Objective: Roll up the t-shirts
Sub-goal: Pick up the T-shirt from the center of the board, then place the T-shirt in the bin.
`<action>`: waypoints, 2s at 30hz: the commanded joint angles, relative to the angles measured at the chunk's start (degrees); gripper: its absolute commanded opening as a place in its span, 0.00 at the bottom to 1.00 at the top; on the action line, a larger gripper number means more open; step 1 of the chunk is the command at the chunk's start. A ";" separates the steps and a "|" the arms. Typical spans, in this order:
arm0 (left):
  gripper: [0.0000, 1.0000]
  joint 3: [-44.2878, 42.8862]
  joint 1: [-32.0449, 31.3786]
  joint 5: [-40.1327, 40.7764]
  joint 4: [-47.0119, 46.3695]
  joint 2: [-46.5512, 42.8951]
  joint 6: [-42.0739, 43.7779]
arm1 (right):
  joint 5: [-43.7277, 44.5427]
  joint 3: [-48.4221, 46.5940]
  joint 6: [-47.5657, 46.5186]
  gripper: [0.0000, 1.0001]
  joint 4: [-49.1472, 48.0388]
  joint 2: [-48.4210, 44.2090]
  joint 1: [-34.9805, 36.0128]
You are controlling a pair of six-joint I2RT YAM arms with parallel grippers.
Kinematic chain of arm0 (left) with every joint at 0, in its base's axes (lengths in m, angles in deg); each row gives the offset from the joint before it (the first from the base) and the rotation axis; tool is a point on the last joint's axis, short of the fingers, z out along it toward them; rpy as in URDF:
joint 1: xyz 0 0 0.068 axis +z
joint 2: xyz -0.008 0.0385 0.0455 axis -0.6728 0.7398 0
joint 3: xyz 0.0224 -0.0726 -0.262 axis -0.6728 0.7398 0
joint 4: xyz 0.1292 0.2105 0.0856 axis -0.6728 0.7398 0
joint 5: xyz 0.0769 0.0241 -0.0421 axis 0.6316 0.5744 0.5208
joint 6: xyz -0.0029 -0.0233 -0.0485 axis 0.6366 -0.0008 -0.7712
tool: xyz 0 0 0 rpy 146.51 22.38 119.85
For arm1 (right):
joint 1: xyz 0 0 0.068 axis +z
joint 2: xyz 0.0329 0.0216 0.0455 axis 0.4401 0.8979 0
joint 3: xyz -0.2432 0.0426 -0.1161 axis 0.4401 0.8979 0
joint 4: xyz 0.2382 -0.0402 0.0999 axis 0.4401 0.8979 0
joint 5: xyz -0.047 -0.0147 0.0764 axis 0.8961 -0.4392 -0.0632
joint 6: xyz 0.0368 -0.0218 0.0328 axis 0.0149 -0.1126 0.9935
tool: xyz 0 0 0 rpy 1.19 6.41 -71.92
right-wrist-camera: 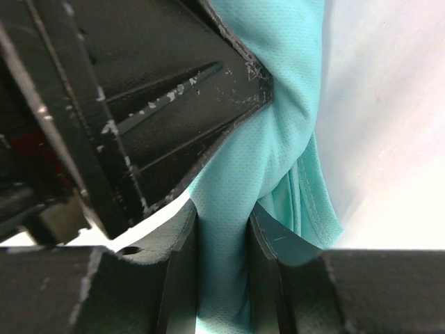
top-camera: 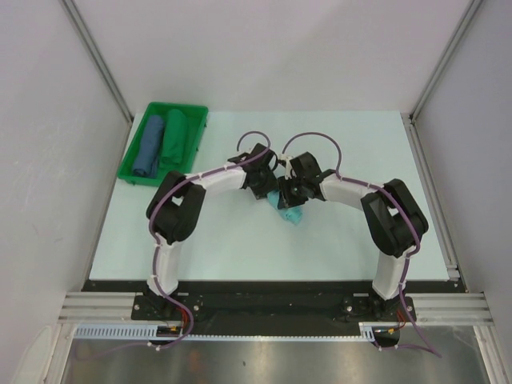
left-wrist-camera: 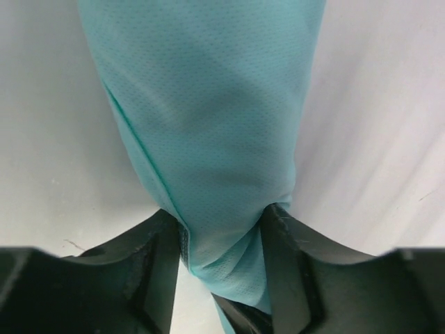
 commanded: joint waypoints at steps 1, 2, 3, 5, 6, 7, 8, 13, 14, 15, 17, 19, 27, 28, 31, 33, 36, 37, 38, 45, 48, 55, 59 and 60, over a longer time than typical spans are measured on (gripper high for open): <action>0.43 -1.84 1.27 3.59 2.84 4.09 2.98 | -4.29 -1.15 4.04 0.27 0.11 0.62 0.58; 0.39 -1.93 1.27 3.24 2.49 4.53 3.33 | -4.29 -1.15 4.39 0.28 0.02 0.27 0.58; 0.36 -2.19 1.27 3.15 2.66 5.23 3.60 | -4.29 -1.24 4.49 0.29 -0.07 0.09 0.49; 0.26 -2.45 1.27 3.50 2.58 5.67 4.82 | -4.20 -1.42 4.40 0.39 -0.07 -0.26 0.49; 0.15 -2.54 1.27 3.50 2.40 6.11 5.26 | -4.20 -1.50 4.22 0.43 0.11 -0.35 0.49; 0.05 -2.89 1.27 3.50 2.49 6.37 7.01 | -4.29 -1.68 3.96 0.52 0.37 -0.70 0.31; 0.00 -3.94 1.27 4.37 2.92 6.72 7.98 | -4.20 -2.03 3.70 0.56 0.72 -1.05 -0.04; 0.00 -8.51 1.45 8.41 5.65 8.13 16.92 | -2.98 -2.74 -0.87 0.74 2.65 -6.40 -1.88; 0.00 -8.95 1.80 9.81 5.83 8.31 18.70 | -3.14 -2.91 -1.83 0.74 3.00 -7.46 -3.02; 0.00 -9.48 1.97 10.35 5.83 8.22 22.72 | -3.06 -2.82 -2.54 0.74 4.05 -9.12 -3.72; 0.00 -10.28 2.85 11.66 5.48 8.13 27.39 | -3.06 -2.91 -5.00 0.75 4.94 -10.80 -5.39; 0.00 -10.37 3.82 12.64 4.78 7.61 34.42 | -4.02 -3.17 -7.01 0.76 6.61 -12.82 -8.38; 0.00 -13.78 7.68 17.73 3.18 6.64 59.72 | -7.54 -3.88 -13.00 0.77 9.86 -15.46 -17.88; 0.00 -15.97 8.04 18.17 3.80 7.07 60.89 | -7.80 -3.96 -13.61 0.77 10.04 -15.55 -18.75; 0.00 -20.80 10.41 18.79 6.96 9.27 65.29 | -8.68 -3.97 -15.38 0.77 10.92 -15.99 -20.51; 0.00 -22.75 12.16 18.61 8.11 10.15 67.48 | -9.82 -3.97 -15.99 0.77 11.79 -16.08 -21.57; 0.00 -24.60 14.54 18.79 8.11 10.15 70.56 | -11.58 -3.88 -17.48 0.77 13.20 -15.47 -24.03; 0.00 -25.65 15.24 18.01 8.55 10.07 71.09 | -12.02 -3.70 -17.83 0.77 13.55 -15.29 -24.90; 0.00 -26.01 16.64 16.52 8.64 9.98 71.71 | -12.55 -3.53 -18.36 0.77 14.16 -15.12 -26.57; 0.00 -37.05 22.45 10.53 11.62 13.40 75.93 | -14.22 -3.61 -21.09 0.76 16.98 -12.39 -30.18; 0.00 -42.86 24.03 9.48 13.56 16.04 77.77 | -14.48 -3.44 -21.62 0.75 17.86 -11.95 -31.50; 0.00 -47.37 27.72 6.67 13.74 17.45 82.70 | -14.31 -3.35 -23.81 0.75 19.35 -11.16 -34.23; 0.00 -47.19 29.31 4.47 11.98 17.97 85.24 | -13.78 -3.26 -24.61 0.75 19.88 -10.37 -34.23; 0.00 -47.19 29.57 4.20 11.81 18.32 85.86 | -13.78 -3.35 -24.95 0.75 19.97 -10.37 -34.23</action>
